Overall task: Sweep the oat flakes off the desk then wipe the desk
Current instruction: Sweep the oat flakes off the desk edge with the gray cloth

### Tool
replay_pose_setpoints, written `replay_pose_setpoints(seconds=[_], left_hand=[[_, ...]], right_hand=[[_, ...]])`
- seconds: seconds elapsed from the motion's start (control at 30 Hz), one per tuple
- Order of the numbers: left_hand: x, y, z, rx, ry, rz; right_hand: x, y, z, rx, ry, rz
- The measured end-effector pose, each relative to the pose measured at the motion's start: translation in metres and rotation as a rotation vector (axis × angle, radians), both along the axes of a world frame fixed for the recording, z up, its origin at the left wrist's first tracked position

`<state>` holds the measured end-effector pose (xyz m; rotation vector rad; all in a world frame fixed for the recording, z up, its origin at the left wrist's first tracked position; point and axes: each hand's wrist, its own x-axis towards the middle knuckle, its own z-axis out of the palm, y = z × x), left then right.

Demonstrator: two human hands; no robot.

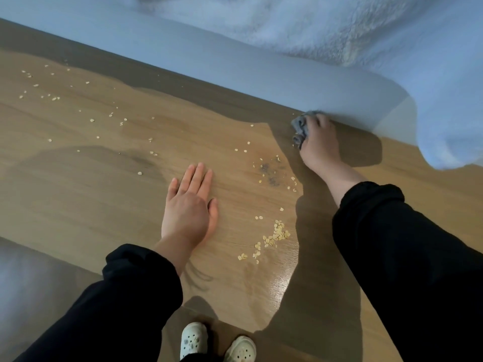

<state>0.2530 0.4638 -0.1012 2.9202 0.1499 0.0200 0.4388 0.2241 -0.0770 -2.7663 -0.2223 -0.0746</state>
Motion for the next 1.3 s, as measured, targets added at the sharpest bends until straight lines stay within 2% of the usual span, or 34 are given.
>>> replay_pose_setpoints(seconds=[0.1,0.2,0.27,0.43,0.6,0.73,0.97,1.03,1.13,1.3], left_hand=[[0.000,0.000,0.000,0.003,-0.009,-0.002],[0.000,0.000,0.000,-0.002,-0.016,-0.001],[0.000,0.000,-0.001,0.001,-0.011,-0.004],[0.002,0.000,-0.001,-0.006,-0.015,-0.003],[0.002,0.001,-0.001,-0.010,-0.021,-0.011],[0.001,0.001,0.000,-0.003,-0.021,-0.016],[0.001,-0.001,0.001,0.000,-0.005,-0.005],[0.001,0.000,0.000,0.002,-0.010,-0.005],[0.003,0.001,-0.003,0.024,-0.037,-0.013],[0.005,0.007,-0.014,0.060,-0.058,-0.044]], right_hand=[[-0.024,0.004,0.005,0.037,0.048,0.263],[-0.041,-0.006,0.006,0.052,0.059,0.405],[-0.035,-0.021,0.005,0.039,0.052,0.365],[-0.002,-0.020,0.003,0.047,0.013,0.037],[0.018,0.011,0.002,0.139,-0.001,-0.066],[0.021,0.012,0.003,0.152,0.056,0.010],[-0.012,0.016,0.025,0.187,0.255,0.338],[-0.014,0.007,0.033,0.239,0.277,0.306],[0.011,-0.008,0.035,0.311,0.189,0.159],[0.039,0.020,0.018,0.196,0.215,0.168]])
